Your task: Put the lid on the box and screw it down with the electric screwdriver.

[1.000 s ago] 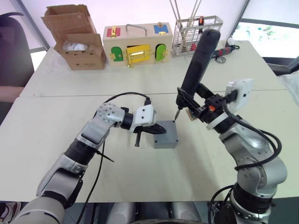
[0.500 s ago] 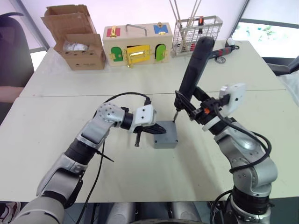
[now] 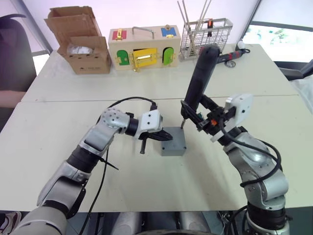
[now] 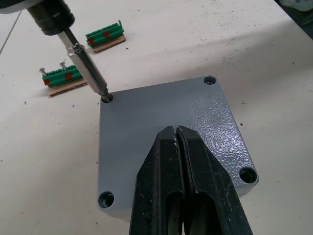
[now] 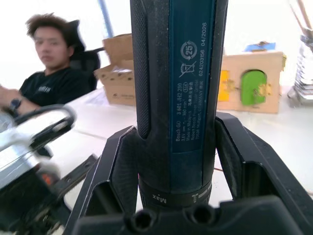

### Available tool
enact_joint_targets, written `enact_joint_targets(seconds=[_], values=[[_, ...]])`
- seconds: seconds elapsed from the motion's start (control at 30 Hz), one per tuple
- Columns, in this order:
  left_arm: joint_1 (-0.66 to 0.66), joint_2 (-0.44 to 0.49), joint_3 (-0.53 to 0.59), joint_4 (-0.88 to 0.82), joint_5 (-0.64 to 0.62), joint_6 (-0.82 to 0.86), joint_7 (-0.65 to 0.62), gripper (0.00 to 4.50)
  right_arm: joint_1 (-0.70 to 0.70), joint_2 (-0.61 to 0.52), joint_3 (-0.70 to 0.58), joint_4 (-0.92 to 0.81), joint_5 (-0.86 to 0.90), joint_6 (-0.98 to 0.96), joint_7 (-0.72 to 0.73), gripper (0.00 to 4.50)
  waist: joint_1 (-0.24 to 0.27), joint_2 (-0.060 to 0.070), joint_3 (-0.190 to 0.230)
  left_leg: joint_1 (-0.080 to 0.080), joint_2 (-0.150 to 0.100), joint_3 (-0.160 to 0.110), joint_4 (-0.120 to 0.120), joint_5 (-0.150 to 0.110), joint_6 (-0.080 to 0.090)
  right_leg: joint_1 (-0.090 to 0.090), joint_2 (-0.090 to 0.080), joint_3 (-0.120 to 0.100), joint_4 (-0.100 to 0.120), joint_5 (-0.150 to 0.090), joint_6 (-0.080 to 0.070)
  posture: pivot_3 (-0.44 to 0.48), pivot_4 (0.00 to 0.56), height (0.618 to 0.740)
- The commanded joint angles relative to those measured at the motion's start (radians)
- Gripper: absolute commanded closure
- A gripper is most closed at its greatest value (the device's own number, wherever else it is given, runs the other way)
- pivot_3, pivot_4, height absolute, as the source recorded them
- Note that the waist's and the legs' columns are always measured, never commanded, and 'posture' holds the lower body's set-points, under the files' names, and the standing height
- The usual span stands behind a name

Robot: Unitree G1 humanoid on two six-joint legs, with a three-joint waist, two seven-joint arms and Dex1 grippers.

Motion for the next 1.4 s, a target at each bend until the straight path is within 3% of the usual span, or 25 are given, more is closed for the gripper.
enact_joint_targets(seconds=[0.03, 0.27, 0.63, 0.83, 1.0, 1.4], values=[[0.010, 0.007, 0.004, -0.012, 0.010, 0.005, -0.002, 4.50, 0.047, -0.011, 0.044, 0.034, -0.018, -0.014, 0.016, 2.52, 0.000, -0.001, 0.000, 0.001, 0.000, 0.000, 0.000, 0.000, 0.000, 0.001, 0.000, 0.000, -0.001, 0.000, 0.000, 0.000, 0.150, 0.740], [0.016, -0.004, -0.010, 0.006, 0.031, -0.010, 0.005, 4.50, 0.081, -0.039, 0.098, 0.103, -0.048, -0.024, 0.028, 2.52, 0.002, -0.005, -0.003, 0.013, 0.004, -0.001, -0.003, -0.004, 0.006, 0.017, 0.005, 0.000, -0.012, 0.000, 0.000, 0.000, 0.150, 0.740], [0.013, -0.027, -0.022, 0.058, 0.064, -0.053, 0.003, 4.50, 0.113, -0.048, 0.076, 0.168, -0.029, -0.008, 0.031, 2.52, 0.025, -0.019, -0.023, 0.015, 0.004, -0.003, -0.003, -0.004, 0.007, 0.021, 0.005, 0.000, -0.015, 0.000, 0.000, 0.000, 0.150, 0.740], [0.021, -0.027, -0.019, 0.047, 0.066, -0.047, -0.002, 4.50, 0.142, -0.059, 0.060, 0.213, -0.027, -0.043, 0.055, 2.52, 0.025, -0.019, -0.025, 0.018, 0.004, -0.004, -0.003, -0.005, 0.008, 0.024, 0.004, 0.000, -0.016, 0.000, 0.000, 0.000, 0.150, 0.740], [0.023, -0.030, -0.017, 0.041, 0.069, -0.043, 0.001, 4.50, 0.145, -0.055, 0.063, 0.220, -0.029, -0.054, 0.058, 2.52, 0.025, -0.018, -0.026, 0.032, 0.005, -0.004, -0.009, -0.007, 0.010, 0.037, 0.005, 0.000, -0.024, -0.001, 0.000, 0.000, 0.150, 0.740], [0.026, -0.036, -0.023, 0.034, 0.073, -0.035, -0.002, 4.50, 0.155, -0.050, 0.077, 0.227, -0.047, -0.083, 0.051, 2.52, 0.025, -0.019, -0.026, 0.032, 0.005, -0.004, -0.013, -0.007, 0.011, 0.037, 0.004, 0.000, -0.029, -0.001, 0.000, 0.000, 0.150, 0.740]])
